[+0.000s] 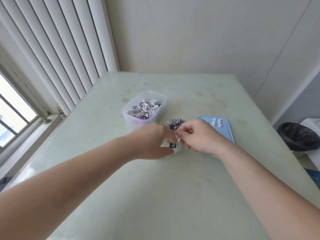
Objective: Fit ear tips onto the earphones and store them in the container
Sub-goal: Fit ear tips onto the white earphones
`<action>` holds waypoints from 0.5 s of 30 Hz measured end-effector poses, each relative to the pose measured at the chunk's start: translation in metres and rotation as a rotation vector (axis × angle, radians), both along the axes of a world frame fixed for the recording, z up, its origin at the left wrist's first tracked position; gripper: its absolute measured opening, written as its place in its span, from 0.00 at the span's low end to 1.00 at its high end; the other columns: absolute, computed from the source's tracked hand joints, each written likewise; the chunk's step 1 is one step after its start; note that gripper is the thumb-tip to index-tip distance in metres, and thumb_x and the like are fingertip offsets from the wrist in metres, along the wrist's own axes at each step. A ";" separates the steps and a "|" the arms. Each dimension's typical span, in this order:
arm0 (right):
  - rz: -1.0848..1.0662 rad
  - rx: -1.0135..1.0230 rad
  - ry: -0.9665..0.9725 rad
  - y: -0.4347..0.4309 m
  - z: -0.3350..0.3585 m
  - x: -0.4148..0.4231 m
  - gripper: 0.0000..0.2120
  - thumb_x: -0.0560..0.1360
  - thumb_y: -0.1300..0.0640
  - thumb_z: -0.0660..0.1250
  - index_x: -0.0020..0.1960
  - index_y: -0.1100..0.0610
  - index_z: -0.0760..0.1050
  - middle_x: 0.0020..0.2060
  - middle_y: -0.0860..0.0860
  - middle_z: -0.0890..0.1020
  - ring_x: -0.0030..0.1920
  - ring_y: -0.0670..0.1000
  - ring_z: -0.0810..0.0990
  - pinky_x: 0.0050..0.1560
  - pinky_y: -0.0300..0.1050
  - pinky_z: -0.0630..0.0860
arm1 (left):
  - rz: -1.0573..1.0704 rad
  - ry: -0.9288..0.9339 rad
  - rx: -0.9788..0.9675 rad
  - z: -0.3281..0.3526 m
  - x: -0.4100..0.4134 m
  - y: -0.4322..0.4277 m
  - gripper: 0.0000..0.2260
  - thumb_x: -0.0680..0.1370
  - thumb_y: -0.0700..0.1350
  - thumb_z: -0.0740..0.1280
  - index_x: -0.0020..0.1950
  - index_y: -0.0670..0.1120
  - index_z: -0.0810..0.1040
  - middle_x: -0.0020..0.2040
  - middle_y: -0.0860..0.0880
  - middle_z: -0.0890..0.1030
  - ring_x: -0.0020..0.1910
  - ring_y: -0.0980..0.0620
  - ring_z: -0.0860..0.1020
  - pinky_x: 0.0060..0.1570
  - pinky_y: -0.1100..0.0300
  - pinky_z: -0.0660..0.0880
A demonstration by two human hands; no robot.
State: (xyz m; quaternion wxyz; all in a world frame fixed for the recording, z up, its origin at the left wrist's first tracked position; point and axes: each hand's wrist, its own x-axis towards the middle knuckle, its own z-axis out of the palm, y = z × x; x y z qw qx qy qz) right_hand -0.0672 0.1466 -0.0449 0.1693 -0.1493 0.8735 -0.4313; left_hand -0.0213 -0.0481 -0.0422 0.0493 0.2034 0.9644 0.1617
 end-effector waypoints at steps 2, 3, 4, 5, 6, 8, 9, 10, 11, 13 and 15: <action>-0.036 0.005 -0.002 0.010 -0.003 0.011 0.10 0.82 0.58 0.63 0.50 0.51 0.83 0.42 0.51 0.86 0.34 0.44 0.80 0.29 0.32 0.69 | -0.008 0.031 -0.064 -0.019 0.001 0.009 0.14 0.77 0.50 0.74 0.61 0.51 0.82 0.54 0.53 0.83 0.53 0.49 0.80 0.52 0.53 0.78; -0.041 0.012 -0.002 0.016 -0.005 0.017 0.10 0.82 0.58 0.63 0.51 0.49 0.82 0.43 0.49 0.86 0.37 0.44 0.81 0.32 0.33 0.70 | -0.019 0.041 -0.087 -0.025 0.001 0.012 0.13 0.77 0.49 0.74 0.61 0.50 0.81 0.53 0.51 0.83 0.52 0.47 0.80 0.51 0.51 0.78; -0.049 0.010 -0.006 0.025 -0.006 0.024 0.10 0.83 0.58 0.63 0.51 0.47 0.82 0.43 0.48 0.86 0.38 0.45 0.82 0.33 0.34 0.71 | -0.029 0.048 -0.085 -0.027 0.000 0.017 0.12 0.78 0.47 0.73 0.61 0.50 0.81 0.53 0.50 0.83 0.52 0.45 0.80 0.50 0.50 0.77; -0.046 -0.012 -0.025 0.028 -0.009 0.029 0.11 0.83 0.58 0.63 0.52 0.47 0.82 0.44 0.48 0.86 0.39 0.46 0.83 0.34 0.36 0.72 | -0.017 0.044 -0.076 -0.028 0.001 0.014 0.10 0.78 0.45 0.71 0.60 0.49 0.81 0.52 0.50 0.82 0.51 0.44 0.80 0.49 0.50 0.77; -0.065 -0.046 -0.048 0.038 -0.010 0.035 0.10 0.83 0.59 0.63 0.53 0.48 0.82 0.44 0.49 0.86 0.38 0.46 0.83 0.34 0.38 0.73 | -0.015 0.047 -0.056 -0.025 0.000 0.018 0.09 0.79 0.44 0.69 0.59 0.49 0.81 0.51 0.49 0.82 0.50 0.45 0.80 0.48 0.52 0.76; -0.113 -0.140 -0.086 0.048 -0.013 0.042 0.09 0.82 0.60 0.64 0.56 0.52 0.81 0.46 0.52 0.86 0.38 0.46 0.83 0.34 0.44 0.76 | 0.030 0.072 -0.011 -0.014 -0.002 0.021 0.10 0.79 0.41 0.66 0.59 0.48 0.82 0.50 0.51 0.81 0.49 0.47 0.80 0.45 0.57 0.73; -0.147 -0.191 -0.093 0.053 -0.013 0.045 0.09 0.81 0.61 0.66 0.58 0.53 0.81 0.48 0.52 0.85 0.39 0.47 0.83 0.36 0.46 0.78 | 0.067 0.066 0.034 -0.004 -0.002 0.025 0.12 0.79 0.41 0.65 0.60 0.50 0.82 0.50 0.52 0.81 0.49 0.50 0.80 0.44 0.59 0.72; -0.176 -0.239 -0.095 0.056 -0.014 0.046 0.11 0.80 0.61 0.69 0.61 0.52 0.80 0.51 0.51 0.85 0.42 0.48 0.84 0.40 0.49 0.80 | 0.109 0.042 0.103 0.007 -0.002 0.028 0.13 0.79 0.41 0.65 0.61 0.51 0.82 0.49 0.54 0.82 0.47 0.53 0.80 0.44 0.62 0.72; -0.193 -0.278 -0.095 0.059 -0.013 0.046 0.15 0.78 0.61 0.72 0.63 0.51 0.80 0.54 0.48 0.84 0.46 0.49 0.85 0.47 0.51 0.83 | 0.151 -0.009 0.203 0.017 -0.003 0.031 0.13 0.80 0.41 0.65 0.62 0.53 0.82 0.47 0.56 0.82 0.44 0.56 0.80 0.43 0.65 0.73; -0.178 -0.361 -0.122 0.061 -0.010 0.046 0.23 0.75 0.60 0.76 0.67 0.46 0.77 0.61 0.45 0.81 0.53 0.48 0.85 0.60 0.54 0.82 | 0.212 -0.195 0.463 0.034 -0.003 0.033 0.14 0.82 0.41 0.64 0.62 0.55 0.81 0.42 0.55 0.85 0.40 0.56 0.82 0.43 0.64 0.78; -0.111 -0.516 -0.200 0.062 -0.004 0.046 0.23 0.75 0.63 0.76 0.65 0.45 0.78 0.64 0.48 0.81 0.55 0.49 0.85 0.63 0.55 0.80 | 0.253 -0.376 0.719 0.046 0.000 0.037 0.16 0.82 0.38 0.62 0.64 0.54 0.81 0.48 0.45 0.86 0.44 0.47 0.85 0.48 0.56 0.82</action>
